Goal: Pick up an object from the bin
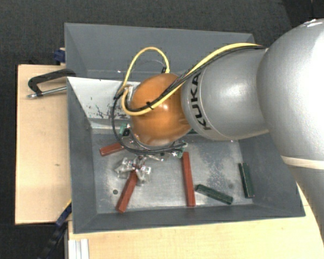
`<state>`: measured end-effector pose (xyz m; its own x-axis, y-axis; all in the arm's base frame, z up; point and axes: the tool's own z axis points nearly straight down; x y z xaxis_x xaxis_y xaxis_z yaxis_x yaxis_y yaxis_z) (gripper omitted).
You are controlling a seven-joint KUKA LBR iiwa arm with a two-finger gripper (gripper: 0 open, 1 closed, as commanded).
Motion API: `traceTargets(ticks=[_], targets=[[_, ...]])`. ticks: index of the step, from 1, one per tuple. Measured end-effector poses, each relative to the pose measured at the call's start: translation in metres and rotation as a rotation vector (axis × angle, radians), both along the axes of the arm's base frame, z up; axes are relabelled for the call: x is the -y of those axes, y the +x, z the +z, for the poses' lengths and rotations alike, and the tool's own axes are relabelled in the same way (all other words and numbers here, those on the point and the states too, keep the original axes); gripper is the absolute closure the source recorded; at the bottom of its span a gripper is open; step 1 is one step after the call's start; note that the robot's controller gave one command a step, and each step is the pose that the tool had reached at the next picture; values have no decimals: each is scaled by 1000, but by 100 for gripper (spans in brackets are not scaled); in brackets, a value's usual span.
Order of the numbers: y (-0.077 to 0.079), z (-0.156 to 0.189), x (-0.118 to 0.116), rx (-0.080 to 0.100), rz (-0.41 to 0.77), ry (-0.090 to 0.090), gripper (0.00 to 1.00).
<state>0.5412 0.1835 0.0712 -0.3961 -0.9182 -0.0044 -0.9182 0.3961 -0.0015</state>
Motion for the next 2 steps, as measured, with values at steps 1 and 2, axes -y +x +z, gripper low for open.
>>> traceTargets(ticks=[1,2], targets=[[0,0,0,0,0,0,100],[-22,198,-6,4,57,1,100]])
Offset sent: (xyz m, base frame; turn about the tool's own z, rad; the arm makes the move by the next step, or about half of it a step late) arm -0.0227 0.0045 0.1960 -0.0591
